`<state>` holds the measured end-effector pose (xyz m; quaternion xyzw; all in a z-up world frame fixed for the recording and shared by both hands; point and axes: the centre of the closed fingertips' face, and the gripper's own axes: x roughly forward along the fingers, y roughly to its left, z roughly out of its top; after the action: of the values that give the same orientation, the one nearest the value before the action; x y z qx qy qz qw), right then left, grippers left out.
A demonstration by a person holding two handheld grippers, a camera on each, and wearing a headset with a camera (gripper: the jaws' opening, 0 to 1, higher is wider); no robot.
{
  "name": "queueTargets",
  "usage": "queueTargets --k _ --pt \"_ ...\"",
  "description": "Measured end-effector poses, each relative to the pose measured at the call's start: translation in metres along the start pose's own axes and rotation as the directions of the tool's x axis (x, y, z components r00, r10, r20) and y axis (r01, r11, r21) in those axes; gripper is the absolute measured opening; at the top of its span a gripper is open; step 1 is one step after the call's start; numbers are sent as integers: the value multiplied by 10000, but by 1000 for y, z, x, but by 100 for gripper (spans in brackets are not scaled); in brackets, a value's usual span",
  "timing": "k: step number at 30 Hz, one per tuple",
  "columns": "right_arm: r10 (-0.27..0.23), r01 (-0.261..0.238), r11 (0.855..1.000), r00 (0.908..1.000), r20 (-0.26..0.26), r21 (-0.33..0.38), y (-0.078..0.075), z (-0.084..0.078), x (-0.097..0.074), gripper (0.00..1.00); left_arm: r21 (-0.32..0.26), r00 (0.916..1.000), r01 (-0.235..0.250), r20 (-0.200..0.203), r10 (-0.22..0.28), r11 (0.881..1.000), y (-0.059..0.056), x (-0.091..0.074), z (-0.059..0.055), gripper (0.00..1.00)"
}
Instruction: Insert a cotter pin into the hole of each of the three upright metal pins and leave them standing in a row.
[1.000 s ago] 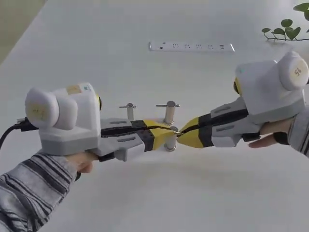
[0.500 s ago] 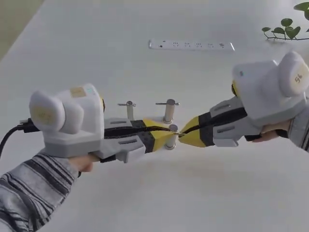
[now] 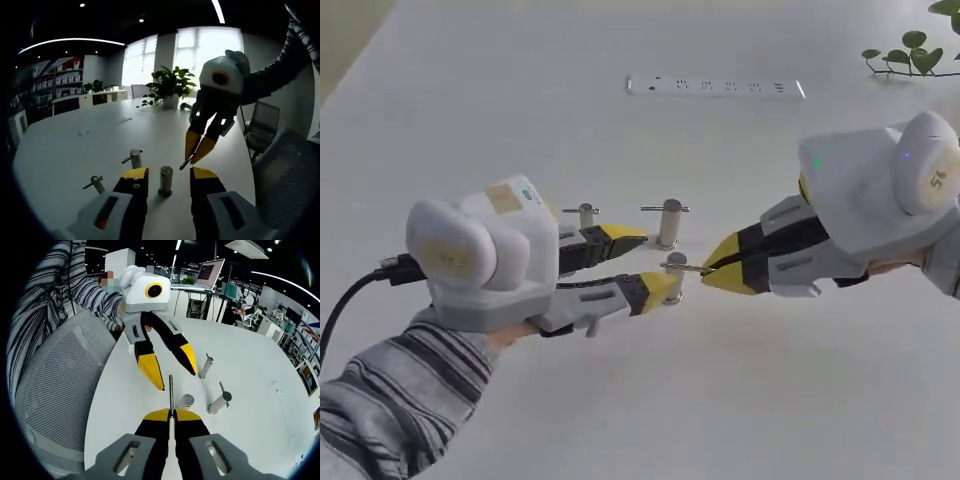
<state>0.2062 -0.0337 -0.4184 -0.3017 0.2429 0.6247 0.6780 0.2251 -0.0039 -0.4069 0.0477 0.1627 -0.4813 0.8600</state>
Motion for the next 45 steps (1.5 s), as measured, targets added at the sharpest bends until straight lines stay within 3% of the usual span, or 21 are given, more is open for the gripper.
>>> queueTargets --k 2,5,15,28,45 --pt "-75 73 9999 9998 -168 -102 -3 -5 -1 0 268 9993 -358 -109 361 9990 3 3 -5 32" --pt "-161 154 9997 9992 -352 -191 -8 -13 -3 0 311 9987 -472 -167 478 9984 2 8 -10 34" --pt "-364 339 9990 9953 -902 -294 -18 -29 -6 0 52 9905 -1211 -653 1212 9926 11 23 -28 29" --pt "-463 404 9984 9858 -1616 -400 -27 -51 0 0 -267 9861 -1323 -1045 1289 9908 8 39 -41 23" --pt "-297 216 9983 9879 -1521 -543 -27 -45 7 0 -465 9797 -1519 -1392 1441 9873 7 47 -53 12"
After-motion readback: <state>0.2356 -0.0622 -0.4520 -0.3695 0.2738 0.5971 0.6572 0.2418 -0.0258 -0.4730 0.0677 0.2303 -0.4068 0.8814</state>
